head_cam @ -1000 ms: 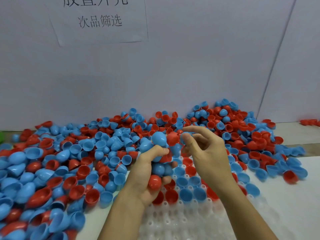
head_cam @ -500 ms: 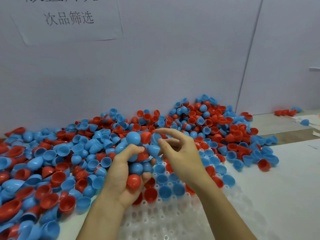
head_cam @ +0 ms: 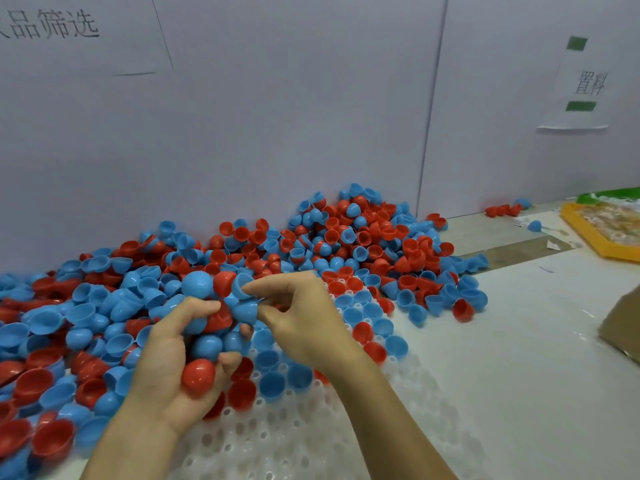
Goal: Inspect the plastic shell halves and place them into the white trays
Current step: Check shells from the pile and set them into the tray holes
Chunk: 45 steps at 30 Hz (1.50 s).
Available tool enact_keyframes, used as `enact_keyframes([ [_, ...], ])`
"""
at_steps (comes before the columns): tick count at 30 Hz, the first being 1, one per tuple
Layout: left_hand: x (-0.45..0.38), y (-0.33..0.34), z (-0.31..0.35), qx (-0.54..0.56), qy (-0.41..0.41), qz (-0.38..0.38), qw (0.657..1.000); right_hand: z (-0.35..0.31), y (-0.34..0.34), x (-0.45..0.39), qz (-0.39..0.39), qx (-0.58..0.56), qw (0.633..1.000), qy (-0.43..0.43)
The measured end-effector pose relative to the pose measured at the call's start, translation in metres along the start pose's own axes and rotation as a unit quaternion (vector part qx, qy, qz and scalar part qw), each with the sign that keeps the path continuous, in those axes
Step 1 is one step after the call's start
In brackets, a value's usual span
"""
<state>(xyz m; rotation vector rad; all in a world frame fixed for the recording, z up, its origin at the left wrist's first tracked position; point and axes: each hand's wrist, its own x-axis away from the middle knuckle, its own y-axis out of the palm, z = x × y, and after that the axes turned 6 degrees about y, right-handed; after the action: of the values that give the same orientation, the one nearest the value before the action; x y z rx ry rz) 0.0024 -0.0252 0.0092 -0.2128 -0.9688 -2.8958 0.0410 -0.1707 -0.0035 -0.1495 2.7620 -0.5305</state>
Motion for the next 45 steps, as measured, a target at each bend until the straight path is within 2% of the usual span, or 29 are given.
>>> enact_keyframes([
  [9, 0.008, 0.004, 0.006, 0.027, -0.001, 0.003, 1.0, -0.017, -0.005, 0.001, 0.058, 0.05, 0.997, -0.024],
  [15, 0.024, 0.003, 0.033, 0.065, 0.032, 0.008, 0.997, -0.04, -0.034, 0.005, 0.062, 0.104, 0.993, 0.004],
  [20, 0.043, 0.002, 0.051, 0.068, 0.064, 0.007, 0.996, -0.046, -0.043, 0.025, 0.001, 0.169, 0.984, 0.052],
  [25, 0.073, -0.016, 0.05, 0.075, 0.079, 0.027, 0.994, -0.048, -0.03, 0.045, -0.105, 0.223, 0.967, 0.064],
  [31, 0.109, -0.05, 0.037, 0.107, 0.074, 0.07, 0.989, -0.065, 0.016, 0.065, -0.22, 0.257, 0.94, 0.038],
  [38, 0.123, -0.058, 0.037, 0.132, 0.077, 0.091, 0.984, -0.066, 0.073, 0.071, -0.264, 0.367, 0.892, 0.029],
  [43, 0.117, -0.053, 0.027, 0.137, 0.061, 0.079, 0.985, -0.062, 0.071, 0.074, -0.259, 0.385, 0.886, 0.019],
  [45, 0.114, -0.051, 0.022, 0.139, 0.054, 0.067, 0.987, -0.064, 0.062, 0.074, -0.252, 0.357, 0.899, 0.008],
])
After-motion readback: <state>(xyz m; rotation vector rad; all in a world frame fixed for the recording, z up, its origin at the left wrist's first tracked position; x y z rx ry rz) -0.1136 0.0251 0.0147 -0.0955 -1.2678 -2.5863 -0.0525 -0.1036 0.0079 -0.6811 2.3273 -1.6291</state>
